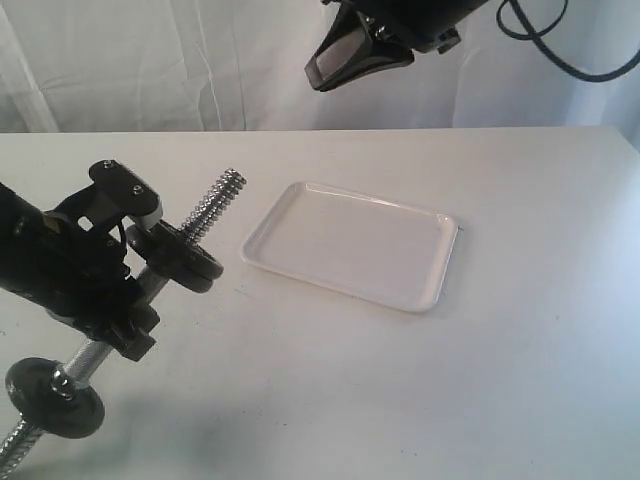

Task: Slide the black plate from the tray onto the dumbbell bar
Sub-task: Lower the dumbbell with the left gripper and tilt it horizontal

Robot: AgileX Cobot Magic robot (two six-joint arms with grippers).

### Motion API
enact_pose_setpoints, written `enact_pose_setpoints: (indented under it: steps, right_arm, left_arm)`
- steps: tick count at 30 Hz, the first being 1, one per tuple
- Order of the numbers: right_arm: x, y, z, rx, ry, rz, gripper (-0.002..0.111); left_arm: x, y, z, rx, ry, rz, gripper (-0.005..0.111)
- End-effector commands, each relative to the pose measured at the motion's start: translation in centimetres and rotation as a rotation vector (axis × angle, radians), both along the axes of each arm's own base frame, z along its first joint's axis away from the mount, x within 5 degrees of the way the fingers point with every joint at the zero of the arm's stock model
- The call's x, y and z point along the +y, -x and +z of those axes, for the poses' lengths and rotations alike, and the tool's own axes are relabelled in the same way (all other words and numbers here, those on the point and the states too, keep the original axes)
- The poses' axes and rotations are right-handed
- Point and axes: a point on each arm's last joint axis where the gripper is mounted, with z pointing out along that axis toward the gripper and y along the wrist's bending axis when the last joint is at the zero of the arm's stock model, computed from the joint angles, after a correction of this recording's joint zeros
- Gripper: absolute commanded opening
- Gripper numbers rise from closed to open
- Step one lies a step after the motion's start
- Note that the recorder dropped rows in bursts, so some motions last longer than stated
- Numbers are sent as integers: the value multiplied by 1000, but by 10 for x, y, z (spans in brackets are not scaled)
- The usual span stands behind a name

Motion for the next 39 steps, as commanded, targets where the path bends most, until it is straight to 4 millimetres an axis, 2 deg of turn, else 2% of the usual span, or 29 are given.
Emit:
enact_pose_setpoints:
  steps: [1,8,13,16,24,29,33,39]
  right_arm:
    - [-7,16,25,-38,-32,-28,0]
    - [-18,46,54,-104,-52,-47,0]
    - [-28,71,71,-161,-47,-56,0]
    - [-36,94,83,-203,-61,-58,0]
    - [-51,136,96,-239,-73,-94,0]
    - [-65,174,109,-293,-99,-117,0]
    - [-74,199,120,-338,-128,-137,0]
    - [-84,225,130,-378,-157,-172,0]
  left_arm:
    - [-9,-25,34,-211,118,70,0]
    - [-20,-65,39,-259,109,75,0]
    - [-10,-91,49,-297,117,129,0]
    - [-3,-112,51,-316,118,167,0]
    - [-20,-163,44,-360,137,178,0]
    - [-26,-194,38,-376,158,205,0]
    - [-31,-209,24,-373,158,212,0]
    - [-33,-221,8,-381,159,225,0]
